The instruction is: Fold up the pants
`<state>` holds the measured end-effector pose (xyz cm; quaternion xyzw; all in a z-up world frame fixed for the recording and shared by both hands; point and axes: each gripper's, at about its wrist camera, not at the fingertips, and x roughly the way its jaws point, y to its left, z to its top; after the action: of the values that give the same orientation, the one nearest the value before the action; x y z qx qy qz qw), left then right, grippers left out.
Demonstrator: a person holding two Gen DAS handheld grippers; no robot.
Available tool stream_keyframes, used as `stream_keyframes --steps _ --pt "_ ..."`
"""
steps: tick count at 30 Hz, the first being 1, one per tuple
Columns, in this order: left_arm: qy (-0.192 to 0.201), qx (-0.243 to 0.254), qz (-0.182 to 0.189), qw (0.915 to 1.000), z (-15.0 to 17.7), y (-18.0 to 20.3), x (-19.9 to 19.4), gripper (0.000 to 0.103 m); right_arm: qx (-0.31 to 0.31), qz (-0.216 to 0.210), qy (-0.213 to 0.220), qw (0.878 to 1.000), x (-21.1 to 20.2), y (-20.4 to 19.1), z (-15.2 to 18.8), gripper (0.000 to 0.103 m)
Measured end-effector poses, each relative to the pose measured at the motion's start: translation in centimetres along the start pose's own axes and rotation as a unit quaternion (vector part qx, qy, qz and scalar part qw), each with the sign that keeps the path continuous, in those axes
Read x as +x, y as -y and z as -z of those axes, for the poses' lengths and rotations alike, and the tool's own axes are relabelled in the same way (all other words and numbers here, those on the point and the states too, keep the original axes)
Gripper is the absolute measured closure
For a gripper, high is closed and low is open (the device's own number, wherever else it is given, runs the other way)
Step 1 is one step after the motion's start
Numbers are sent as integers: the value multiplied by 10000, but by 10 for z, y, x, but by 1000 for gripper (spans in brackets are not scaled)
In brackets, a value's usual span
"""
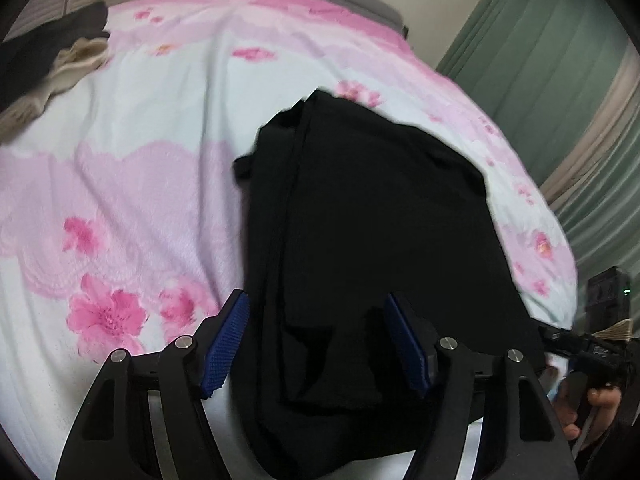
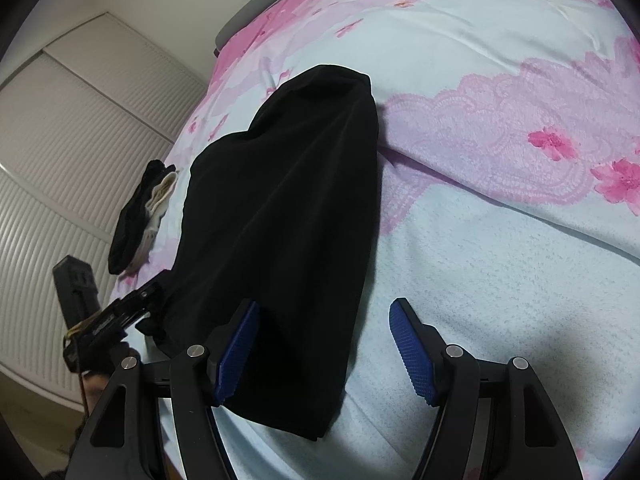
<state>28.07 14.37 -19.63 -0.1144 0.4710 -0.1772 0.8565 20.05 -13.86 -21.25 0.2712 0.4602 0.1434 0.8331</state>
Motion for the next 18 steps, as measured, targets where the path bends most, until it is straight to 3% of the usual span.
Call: stream_keyframes --steps 7,14,18 --pt "-40 -146 161 9998 8 -2 8 37 -31 -48 -52 10000 5 0 0 34" --pt "-288 -252 218 9990 0 -5 21 37 -119 -378 -229 9990 19 -9 -1 34" --pt "-352 -419 386 9978 -8 -14 27 39 263 -737 -391 9962 29 4 -5 34"
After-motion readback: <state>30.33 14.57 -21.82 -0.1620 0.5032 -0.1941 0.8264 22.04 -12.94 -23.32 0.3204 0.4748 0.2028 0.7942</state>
